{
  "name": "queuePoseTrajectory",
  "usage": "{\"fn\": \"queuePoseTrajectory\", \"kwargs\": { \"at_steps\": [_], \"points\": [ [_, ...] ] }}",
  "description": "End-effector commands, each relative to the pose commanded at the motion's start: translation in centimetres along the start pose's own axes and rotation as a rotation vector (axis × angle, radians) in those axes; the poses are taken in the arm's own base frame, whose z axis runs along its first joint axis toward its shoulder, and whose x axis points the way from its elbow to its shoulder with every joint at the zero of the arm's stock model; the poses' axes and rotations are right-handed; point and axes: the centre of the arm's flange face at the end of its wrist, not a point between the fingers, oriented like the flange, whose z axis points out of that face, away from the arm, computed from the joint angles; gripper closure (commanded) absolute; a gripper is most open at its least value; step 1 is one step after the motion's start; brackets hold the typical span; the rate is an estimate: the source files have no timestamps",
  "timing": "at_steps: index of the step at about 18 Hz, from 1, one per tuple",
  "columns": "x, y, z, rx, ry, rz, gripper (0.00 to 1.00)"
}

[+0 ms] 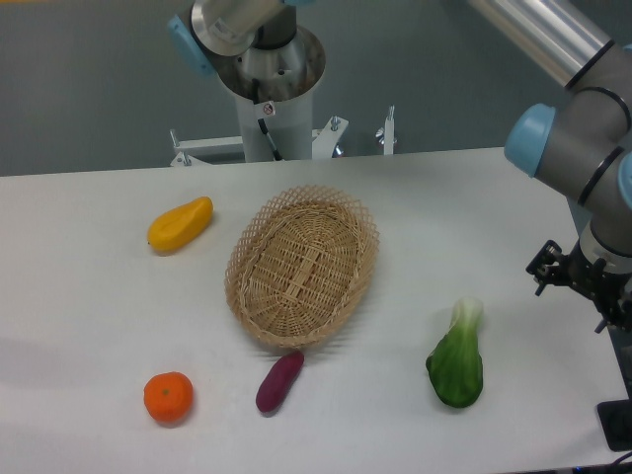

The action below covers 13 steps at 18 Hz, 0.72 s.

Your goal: Pick up the green vegetable from the table

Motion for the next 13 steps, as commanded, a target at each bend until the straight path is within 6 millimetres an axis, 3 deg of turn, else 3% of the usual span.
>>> {"fn": "queuePoseTrajectory", "kwargs": {
  "at_steps": [9, 11, 13],
  "points": [
    [0.4, -0.6, 0.3, -0.006, -0.015, 0.006, 0.0],
    [1.1, -0.6, 0.6, 0.0, -0.057, -0.072, 0.0],
    [1.7, -0.7, -0.3, 0.015, -0.083, -0.147, 0.0]
  ]
}}
